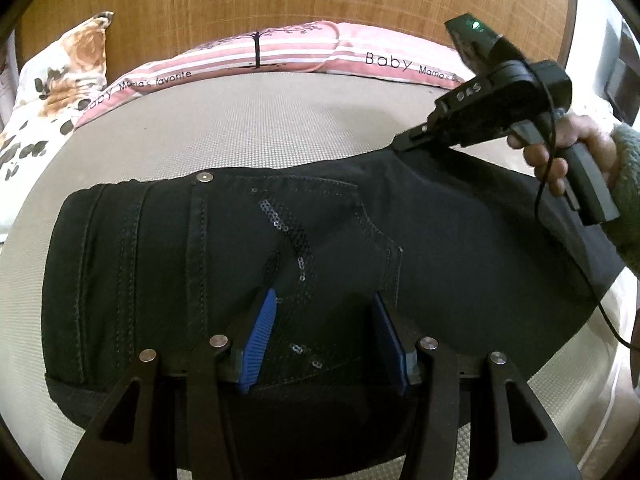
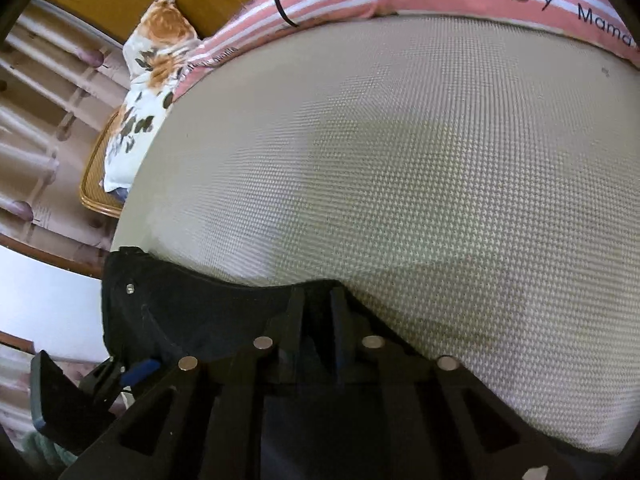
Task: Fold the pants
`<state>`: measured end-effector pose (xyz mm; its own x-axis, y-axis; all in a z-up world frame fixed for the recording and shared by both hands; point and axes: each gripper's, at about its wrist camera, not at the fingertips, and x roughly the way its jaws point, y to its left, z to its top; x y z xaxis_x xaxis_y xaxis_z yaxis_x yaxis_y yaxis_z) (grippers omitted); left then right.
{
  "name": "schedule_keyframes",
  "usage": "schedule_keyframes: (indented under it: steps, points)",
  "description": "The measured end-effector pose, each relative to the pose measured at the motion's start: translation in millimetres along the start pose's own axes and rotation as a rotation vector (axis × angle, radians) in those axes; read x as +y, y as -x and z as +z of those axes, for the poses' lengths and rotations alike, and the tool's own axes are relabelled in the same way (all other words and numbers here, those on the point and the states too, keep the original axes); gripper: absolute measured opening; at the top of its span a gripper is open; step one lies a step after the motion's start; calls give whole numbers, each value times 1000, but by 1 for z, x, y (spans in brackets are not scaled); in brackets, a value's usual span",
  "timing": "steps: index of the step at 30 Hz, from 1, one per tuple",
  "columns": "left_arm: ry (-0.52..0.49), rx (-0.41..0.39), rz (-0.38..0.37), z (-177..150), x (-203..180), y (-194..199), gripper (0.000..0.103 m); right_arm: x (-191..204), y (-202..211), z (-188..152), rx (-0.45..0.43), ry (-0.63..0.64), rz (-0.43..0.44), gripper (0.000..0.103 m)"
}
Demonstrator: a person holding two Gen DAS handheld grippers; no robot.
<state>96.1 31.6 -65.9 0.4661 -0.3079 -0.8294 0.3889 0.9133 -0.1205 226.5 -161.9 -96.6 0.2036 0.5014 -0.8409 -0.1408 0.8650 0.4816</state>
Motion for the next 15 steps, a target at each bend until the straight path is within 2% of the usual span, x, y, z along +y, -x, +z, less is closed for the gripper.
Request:
schedule_keyframes:
  steps: [2, 4, 6, 9, 13, 15]
  points:
    - [21, 5, 9, 5, 1, 4, 52, 0, 18, -2, -47, -14, -39, 35]
    - [42, -10, 21, 10, 4, 12, 52, 1, 43, -8, -115, -15, -54, 35]
    - [39, -43, 6, 14, 5, 23, 52, 5, 63, -19, -144, 4, -78, 35]
    - [7, -31, 21, 14, 4, 25, 52, 7, 81, -45, -127, 20, -138, 36]
    - [23, 70, 58, 0, 7, 8, 52, -8, 74, -78, -67, -1, -230, 36]
    - [-11, 53, 84, -8, 4, 12, 52, -23, 66, -92, -42, -42, -275, 36]
